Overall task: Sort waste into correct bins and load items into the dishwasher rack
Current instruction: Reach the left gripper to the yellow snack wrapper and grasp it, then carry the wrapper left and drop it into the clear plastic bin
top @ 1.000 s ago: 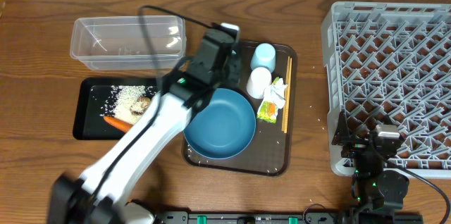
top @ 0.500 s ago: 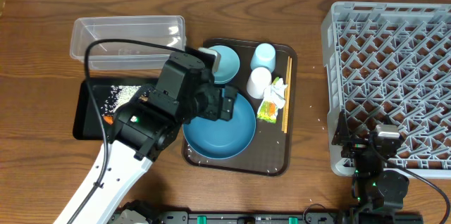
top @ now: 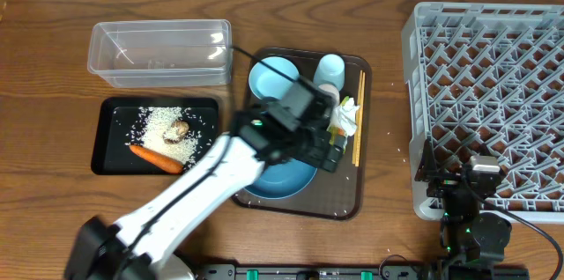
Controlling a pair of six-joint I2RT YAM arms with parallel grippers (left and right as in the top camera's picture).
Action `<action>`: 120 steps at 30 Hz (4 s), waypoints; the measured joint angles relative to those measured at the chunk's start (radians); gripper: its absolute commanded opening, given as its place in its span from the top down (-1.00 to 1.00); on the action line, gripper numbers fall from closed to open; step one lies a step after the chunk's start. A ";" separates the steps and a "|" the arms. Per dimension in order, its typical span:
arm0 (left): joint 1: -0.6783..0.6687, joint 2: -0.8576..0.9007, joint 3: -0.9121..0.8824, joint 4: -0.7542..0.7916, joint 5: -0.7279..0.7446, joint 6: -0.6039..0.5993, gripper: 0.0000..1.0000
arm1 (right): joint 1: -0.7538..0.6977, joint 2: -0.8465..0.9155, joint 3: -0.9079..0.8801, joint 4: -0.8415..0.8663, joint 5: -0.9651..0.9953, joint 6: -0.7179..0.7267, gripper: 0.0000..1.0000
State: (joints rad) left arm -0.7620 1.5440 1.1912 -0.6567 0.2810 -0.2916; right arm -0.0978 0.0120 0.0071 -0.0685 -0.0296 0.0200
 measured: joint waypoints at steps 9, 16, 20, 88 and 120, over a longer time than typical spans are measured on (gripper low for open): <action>-0.097 0.109 0.042 0.109 -0.170 -0.018 -0.96 | 0.000 0.000 0.000 0.000 0.000 0.000 -0.99; -0.099 0.217 0.046 0.192 -0.227 0.056 -0.95 | 0.000 0.000 0.000 0.000 0.000 0.000 -0.99; -0.124 0.269 0.046 0.193 -0.309 0.090 -0.96 | 0.000 0.000 0.000 0.000 0.000 0.000 -0.98; -0.268 0.159 0.046 0.184 -0.524 0.108 0.88 | 0.000 0.000 0.000 0.000 0.000 -0.002 -0.99; 0.214 -0.171 0.046 0.198 -0.842 0.071 0.88 | 0.000 0.000 0.000 0.000 0.000 -0.002 -0.98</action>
State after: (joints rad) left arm -0.5484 1.3731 1.2369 -0.4587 -0.5606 -0.2207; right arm -0.0978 0.0120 0.0071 -0.0689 -0.0296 0.0177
